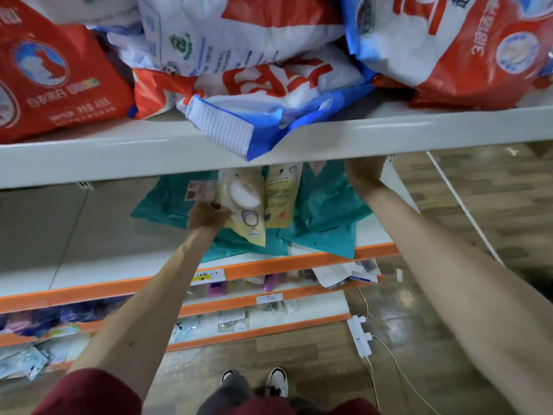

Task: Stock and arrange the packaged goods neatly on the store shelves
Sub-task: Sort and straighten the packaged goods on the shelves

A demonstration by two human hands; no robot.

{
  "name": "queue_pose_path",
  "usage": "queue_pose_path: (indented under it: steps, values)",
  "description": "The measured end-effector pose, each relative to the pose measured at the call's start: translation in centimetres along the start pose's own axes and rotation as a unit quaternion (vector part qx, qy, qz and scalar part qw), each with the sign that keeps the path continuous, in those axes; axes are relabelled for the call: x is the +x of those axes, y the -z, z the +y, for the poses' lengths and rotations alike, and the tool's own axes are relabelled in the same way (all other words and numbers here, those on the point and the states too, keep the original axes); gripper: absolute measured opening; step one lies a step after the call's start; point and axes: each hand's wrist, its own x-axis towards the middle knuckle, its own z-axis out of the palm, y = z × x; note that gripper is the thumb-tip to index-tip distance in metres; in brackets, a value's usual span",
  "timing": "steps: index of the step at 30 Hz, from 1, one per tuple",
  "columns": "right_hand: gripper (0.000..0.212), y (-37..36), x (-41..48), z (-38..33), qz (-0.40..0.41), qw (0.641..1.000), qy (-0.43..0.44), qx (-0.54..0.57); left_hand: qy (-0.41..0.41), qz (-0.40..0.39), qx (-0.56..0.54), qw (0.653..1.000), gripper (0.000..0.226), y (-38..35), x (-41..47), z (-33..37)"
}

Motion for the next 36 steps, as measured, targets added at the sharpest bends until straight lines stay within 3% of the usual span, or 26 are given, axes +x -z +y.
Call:
queue_pose_path:
  steps: [2,3,5,7,8,9,12,14,15,16,17,19,20,22,24,27,29,31,34,36]
  values:
    - [0.031,1.0,-0.7,-1.2,0.001,0.997,0.065,-0.050,0.002,-0.006,-0.017,1.000,0.025,-0.3,-0.3,0.1]
    - [0.041,2.1,-1.8,-3.1,-0.016,0.996,0.070,-0.057,0.000,-0.008,-0.030,1.000,0.029,-0.5,-0.5,0.1]
    - [0.047,2.0,-4.2,-5.5,-0.098,0.974,0.069,-0.192,-0.006,-0.008,-0.066,0.998,0.029,-0.8,-0.7,-0.3]
    - [0.038,0.1,-5.7,-6.2,-0.183,0.949,0.075,-0.246,-0.011,-0.006,-0.092,0.996,0.030,-0.8,-0.8,-0.6]
    - [0.024,-1.2,-6.7,-6.0,-0.175,0.960,0.092,-0.196,-0.010,-0.004,-0.097,0.995,0.031,-0.7,-1.0,-0.7]
    - [0.019,-3.0,-7.4,-5.8,-0.190,0.947,0.144,-0.216,-0.004,0.002,-0.101,0.995,0.032,-0.5,-1.2,-0.9]
    - [0.031,-8.1,-9.3,-3.4,-0.327,0.871,0.205,-0.305,0.010,0.017,-0.145,0.989,0.040,0.5,-1.5,-1.9]
    - [0.059,-9.4,-11.2,-1.4,-0.392,0.824,0.200,-0.357,0.011,0.021,-0.147,0.989,0.034,1.3,-1.2,-2.9]
    - [0.069,-9.5,-11.5,-0.3,-0.421,0.811,0.192,-0.359,0.015,0.014,-0.137,0.990,0.025,1.6,-0.9,-3.5]
    - [0.069,-9.0,-11.4,0.4,-0.430,0.820,0.169,-0.339,0.016,0.002,-0.126,0.992,0.018,1.9,-0.7,-3.9]
    - [0.062,-8.6,-10.8,1.1,-0.410,0.848,0.143,-0.305,0.015,-0.013,-0.116,0.993,0.014,2.0,-0.5,-4.2]
    - [0.048,-7.1,-8.9,2.1,-0.293,0.902,0.126,-0.291,0.030,-0.043,-0.114,0.992,0.011,1.9,-0.2,-4.5]
    - [0.049,-6.3,-8.1,2.3,-0.230,0.916,0.103,-0.312,0.037,-0.048,-0.123,0.991,0.011,1.7,-0.1,-4.6]
    - [0.070,-4.8,-6.7,3.0,-0.129,0.936,-0.034,-0.326,0.049,-0.048,-0.149,0.986,0.014,1.4,0.0,-4.4]
    - [0.090,-3.9,-6.3,4.1,-0.088,0.931,-0.211,-0.283,0.056,-0.053,-0.152,0.985,0.023,1.1,0.4,-4.3]
    - [0.078,-4.0,-7.5,5.3,-0.107,0.902,-0.407,-0.094,0.060,-0.062,-0.127,0.988,0.029,0.9,1.0,-4.3]
    - [0.055,-4.2,-8.5,5.0,-0.156,0.822,-0.532,0.130,0.060,-0.070,-0.126,0.988,0.026,0.7,1.3,-4.4]
    - [0.039,-5.0,-9.0,4.6,-0.166,0.784,-0.559,0.215,0.057,-0.076,-0.130,0.987,0.024,0.6,1.4,-4.4]
    - [0.029,-6.6,-9.0,3.6,-0.124,0.790,-0.525,0.291,0.074,-0.079,-0.162,0.981,0.025,0.7,1.4,-4.3]
    - [0.040,-8.1,-8.6,3.6,-0.120,0.811,-0.474,0.321,0.089,-0.069,-0.182,0.977,0.029,0.6,1.5,-4.3]
